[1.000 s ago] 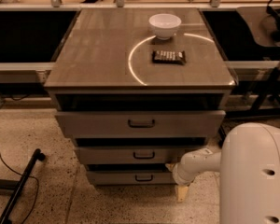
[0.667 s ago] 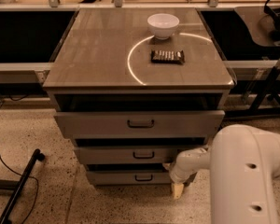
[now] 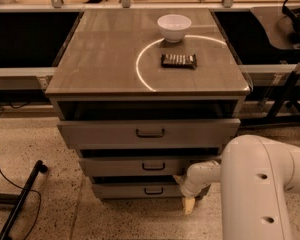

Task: Open bottom drawer

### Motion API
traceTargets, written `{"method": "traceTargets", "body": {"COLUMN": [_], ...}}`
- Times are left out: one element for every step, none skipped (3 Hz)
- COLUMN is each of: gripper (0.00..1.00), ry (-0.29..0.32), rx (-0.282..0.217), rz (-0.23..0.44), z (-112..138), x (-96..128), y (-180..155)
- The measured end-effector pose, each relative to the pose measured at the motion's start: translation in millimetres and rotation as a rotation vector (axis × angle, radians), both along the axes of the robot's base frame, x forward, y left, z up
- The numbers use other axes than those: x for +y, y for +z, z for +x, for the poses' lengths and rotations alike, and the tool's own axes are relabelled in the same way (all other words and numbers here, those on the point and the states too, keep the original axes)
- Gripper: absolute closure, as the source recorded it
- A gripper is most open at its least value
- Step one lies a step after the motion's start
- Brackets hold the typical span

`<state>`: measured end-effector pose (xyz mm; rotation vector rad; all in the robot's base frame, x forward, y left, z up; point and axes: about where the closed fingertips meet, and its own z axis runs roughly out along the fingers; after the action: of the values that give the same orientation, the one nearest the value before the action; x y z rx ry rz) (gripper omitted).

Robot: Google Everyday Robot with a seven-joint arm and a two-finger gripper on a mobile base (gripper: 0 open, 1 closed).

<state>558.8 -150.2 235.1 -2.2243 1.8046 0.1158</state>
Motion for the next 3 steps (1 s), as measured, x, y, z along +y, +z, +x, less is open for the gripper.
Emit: {"method": "traceTargets", "body": {"gripper": [0.00,0.00,0.00], "ry": [-0.039,-0.102,-0.102], "rx": [0.032,0.089,0.089], "rz": [0.039,0.109,0.109], "z": [-29.9,-73.8,-73.8], "x": [0.6,0.6,0.6], "y": [23.2,52.2,52.2]}}
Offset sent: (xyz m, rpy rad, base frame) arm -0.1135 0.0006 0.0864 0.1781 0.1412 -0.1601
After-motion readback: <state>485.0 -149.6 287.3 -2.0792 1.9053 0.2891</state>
